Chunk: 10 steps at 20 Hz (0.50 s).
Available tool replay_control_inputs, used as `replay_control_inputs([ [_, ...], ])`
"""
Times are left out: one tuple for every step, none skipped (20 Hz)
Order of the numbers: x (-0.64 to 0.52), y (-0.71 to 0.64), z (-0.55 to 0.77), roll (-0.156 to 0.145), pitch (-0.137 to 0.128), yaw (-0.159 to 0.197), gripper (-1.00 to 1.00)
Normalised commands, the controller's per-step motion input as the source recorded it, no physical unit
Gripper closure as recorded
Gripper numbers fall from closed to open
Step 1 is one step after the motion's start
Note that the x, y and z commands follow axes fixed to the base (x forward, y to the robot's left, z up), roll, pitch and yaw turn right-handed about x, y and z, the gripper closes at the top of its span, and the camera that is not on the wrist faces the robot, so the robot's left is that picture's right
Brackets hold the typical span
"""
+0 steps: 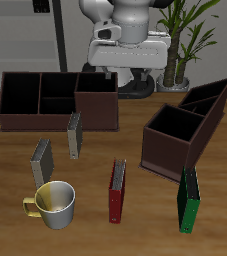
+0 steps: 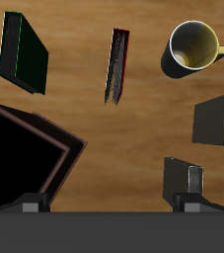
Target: Place the green book into the left desk caddy's left compartment
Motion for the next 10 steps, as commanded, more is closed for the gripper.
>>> replay_control_inputs([
  [0.21, 0.32, 0.15, -0.046, -0.012, -0.025, -1.00],
  [0.18, 0.29, 0.13, 0.013, 0.008, -0.039, -1.00],
  [0.28, 0.39, 0.12, 0.009, -0.009, 0.006, -1.00],
  [0.33, 0.44, 0.22, -0.087, -0.065, 0.047, -1.00],
  [0.28, 0.19, 0.12, -0.044, -0.030, -0.008, -1.00],
  [0.29, 0.41, 0.12, 0.032, 0.005, -0.029, -1.00],
  [0.36, 0.29, 0.10, -0.042, -0.020, -0.006, -1.00],
  [0.40, 0.24, 0.08, -0.030, 0.002, 0.001, -1.00],
  [0.30, 0.38, 0.13, 0.013, -0.041, -0.018, -1.00],
  [0.40, 0.22, 0.09, -0.008, -0.020, 0.027, -1.00],
])
